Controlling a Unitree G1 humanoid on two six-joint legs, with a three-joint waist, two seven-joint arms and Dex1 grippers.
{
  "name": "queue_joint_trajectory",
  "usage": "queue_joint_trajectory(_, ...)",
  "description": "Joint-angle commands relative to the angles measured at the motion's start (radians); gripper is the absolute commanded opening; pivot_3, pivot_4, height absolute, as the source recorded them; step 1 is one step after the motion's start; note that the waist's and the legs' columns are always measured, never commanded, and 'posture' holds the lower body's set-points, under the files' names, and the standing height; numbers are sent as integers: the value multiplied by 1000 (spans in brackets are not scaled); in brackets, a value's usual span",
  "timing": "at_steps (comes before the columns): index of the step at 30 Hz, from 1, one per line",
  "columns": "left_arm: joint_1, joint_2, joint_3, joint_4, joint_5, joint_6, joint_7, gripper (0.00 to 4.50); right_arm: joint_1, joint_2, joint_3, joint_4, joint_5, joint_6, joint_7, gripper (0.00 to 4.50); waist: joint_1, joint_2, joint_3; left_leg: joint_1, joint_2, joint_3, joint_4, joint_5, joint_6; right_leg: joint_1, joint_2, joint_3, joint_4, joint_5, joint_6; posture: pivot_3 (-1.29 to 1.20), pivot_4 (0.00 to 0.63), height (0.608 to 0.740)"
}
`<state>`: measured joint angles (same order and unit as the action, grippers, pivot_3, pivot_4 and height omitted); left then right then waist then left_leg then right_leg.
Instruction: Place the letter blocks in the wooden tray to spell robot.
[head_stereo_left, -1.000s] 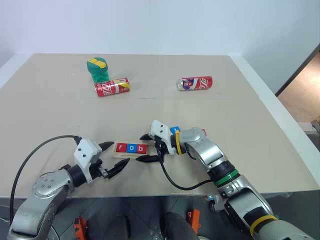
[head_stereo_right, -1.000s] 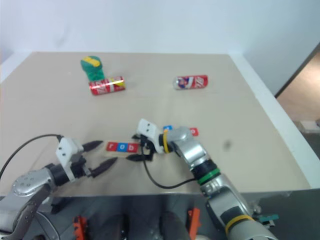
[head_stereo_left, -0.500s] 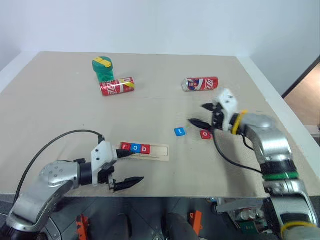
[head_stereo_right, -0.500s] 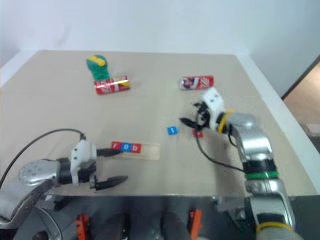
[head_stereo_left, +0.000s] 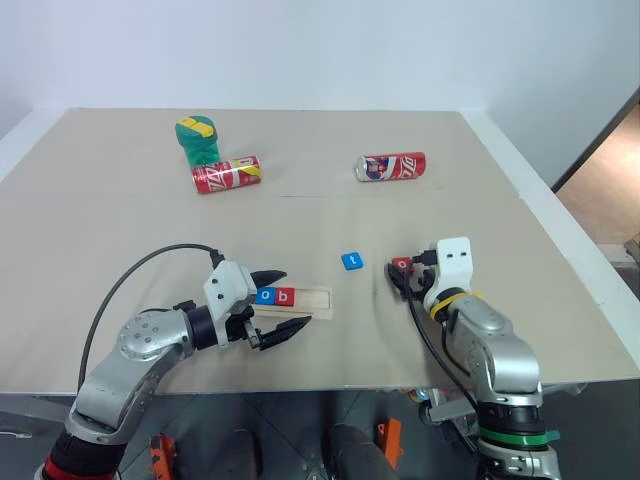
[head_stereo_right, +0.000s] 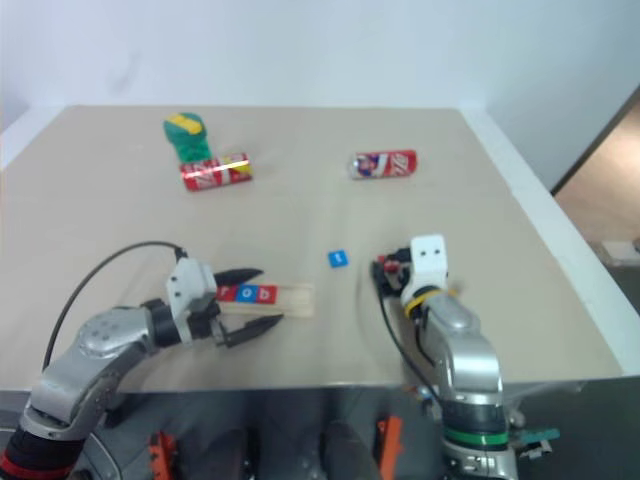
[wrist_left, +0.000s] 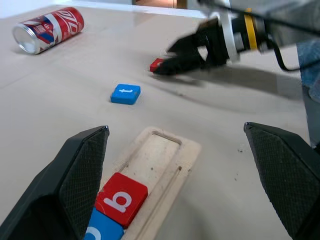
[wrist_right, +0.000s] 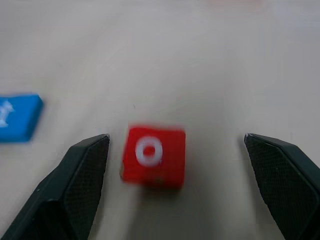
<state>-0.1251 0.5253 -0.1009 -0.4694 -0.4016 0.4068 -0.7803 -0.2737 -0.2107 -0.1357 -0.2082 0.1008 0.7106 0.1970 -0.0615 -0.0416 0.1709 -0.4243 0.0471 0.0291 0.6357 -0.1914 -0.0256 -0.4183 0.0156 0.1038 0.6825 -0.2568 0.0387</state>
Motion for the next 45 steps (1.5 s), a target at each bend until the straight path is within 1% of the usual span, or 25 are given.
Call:
queue_joint_trajectory(1,-18,-11,-15,-8,16,-25,10,4500,13,32,17,-4,-11,-11,-48,3935,-2,0,0,0,0,0,0,0,0,0,0,0,0,0,0,0,150,740)
queue_joint_trajectory(2,-20,-11,-20,-7,19,-27,10,4500,22,37,25,-4,-17,-6,-56,3745,-2,0,0,0,0,0,0,0,0,0,0,0,0,0,0,0,150,740)
queue_joint_trajectory(3,-21,-11,-24,-7,21,-29,10,4500,33,44,31,-5,-18,-7,-59,3310,-3,-1,-1,0,0,0,0,0,0,0,0,0,0,0,0,0,150,740)
queue_joint_trajectory(5,-23,-11,-29,-6,23,-31,9,4500,48,52,38,-9,-17,-16,-66,2680,-3,-1,-2,0,1,-1,0,0,0,0,1,-1,0,0,0,0,150,740)
queue_joint_trajectory(8,-22,-9,-33,-3,27,-31,5,4500,60,60,53,-37,-17,-24,-75,1531,-3,-2,-3,0,1,-2,0,0,0,1,1,-2,0,0,-1,0,150,740)
queue_joint_trajectory(9,-19,-6,-35,-1,30,-31,2,4500,67,59,68,-63,-23,-16,-78,1254,-3,-2,-3,0,0,-2,0,0,0,1,0,-2,0,0,0,0,150,740)
queue_joint_trajectory(12,-15,-2,-39,1,35,-32,0,4500,95,56,103,-130,-29,19,-83,1206,-3,-2,-3,0,0,-2,0,0,0,1,0,-2,0,-1,0,0,150,740)
queue_joint_trajectory(15,-1,5,-37,3,39,-33,-1,4500,206,60,200,-328,5,118,-51,1206,-3,-2,-3,0,0,-2,-1,0,0,1,0,-2,0,-2,-1,0,150,740)
queue_joint_trajectory(17,6,15,-41,8,48,-40,-7,4500,237,74,214,-402,15,170,-61,1206,-4,-2,-3,0,1,-3,-3,0,0,0,0,-3,0,-3,-2,0,150,740)
queue_joint_trajectory(22,9,21,-41,13,56,-42,-14,4500,198,106,202,-457,37,257,-82,1206,-11,-2,-3,0,2,-3,-2,0,0,0,1,-3,0,-2,-3,0,150,740)
queue_joint_trajectory(27,3,23,-47,16,65,-42,-20,4500,174,127,197,-453,57,298,-80,1206,-11,-2,-3,0,1,-2,-2,0,0,0,0,-2,0,-2,-4,0,150,740)
queue_joint_trajectory(28,2,23,-47,17,66,-42,-21,4500,170,129,195,-456,59,305,-82,2260,-11,-2,-3,0,1,-2,-2,0,0,0,0,-3,0,-2,-3,0,150,740)
queue_joint_trajectory(30,6,25,-44,14,67,-40,-24,4500,158,135,186,-475,63,303,-88,2899,-11,-2,-3,0,1,-2,-2,0,0,0,0,-3,0,-2,-2,0,150,740)
queue_joint_trajectory(31,8,26,-43,13,68,-40,-25,4500,151,130,180,-485,60,300,-91,3373,-11,-2,-3,-1,1,-2,-2,0,0,-1,0,-3,0,-2,-2,0,150,740)
queue_joint_trajectory(32,9,27,-43,13,68,-39,-25,4500,146,126,175,-491,58,298,-94,3634,-11,-2,-3,-1,1,-2,-2,0,0,-1,0,-3,0,-2,-2,0,150,740)
queue_joint_trajectory(33,10,28,-44,13,71,-40,-25,4500,125,113,145,-508,80,314,-76,3961,-11,-2,-3,-1,1,-2,-2,0,0,-1,0,-3,0,-2,-2,0,150,740)
queue_joint_trajectory(35,11,28,-45,14,74,-41,-24,4500,63,49,72,-525,141,340,-1,4421,-11,-2,-3,-2,1,-2,-2,0,0,-2,0,-3,0,-2,-2,0,150,740)
queue_joint_trajectory(36,9,26,-46,16,76,-42,-23,4500,31,11,38,-517,178,345,47,4421,-11,-2,-2,-2,0,-2,-2,0,0,-2,-1,-3,0,-2,-1,0,150,740)
queue_joint_trajectory(38,1,21,-49,25,78,-46,-24,4500,-37,-122,-7,-427,258,299,215,4421,-11,-1,-2,-2,-1,-2,-1,0,0,-1,-2,-3,-1,-1,0,0,150,740)
queue_joint_trajectory(39,-3,18,-51,29,80,-51,-24,4500,-59,-201,-9,-364,289,244,330,4421,-11,-2,-2,-2,-1,-2,-1,0,0,-1,-3,-3,-1,-1,0,0,150,740)
queue_joint_trajectory(40,-7,15,-52,33,82,-54,-25,4500,-72,-254,-6,-318,309,201,408,4421,-11,-2,-2,-2,-1,-2,-1,0,0,0,-3,-3,-2,-1,0,0,150,740)
queue_joint_trajectory(41,-12,12,-55,38,81,-62,-31,4500,-71,-324,26,-252,323,129,541,4421,-11,-2,-2,-1,-2,-2,-1,0,0,1,-3,-4,-3,-2,0,0,150,740)
queue_joint_trajectory(43,-17,1,-54,42,60,-68,-43,4500,-68,-448,124,-97,297,-68,808,4421,-11,-2,-2,0,-1,-2,-1,0,1,3,-3,-4,-4,-2,0,0,150,740)
queue_joint_trajectory(44,-19,-2,-53,43,53,-69,-48,4500,-71,-483,158,-40,287,-139,896,4421,-11,-2,-2,0,-1,-2,-2,-1,2,3,-2,-5,-4,-3,-1,0,150,740)
queue_joint_trajectory(45,-23,-1,-55,43,48,-70,-61,4500,-92,-511,208,42,251,-249,979,4421,-11,-2,-2,1,-1,-2,-2,-1,2,3,-2,-5,-4,-3,0,0,150,740)
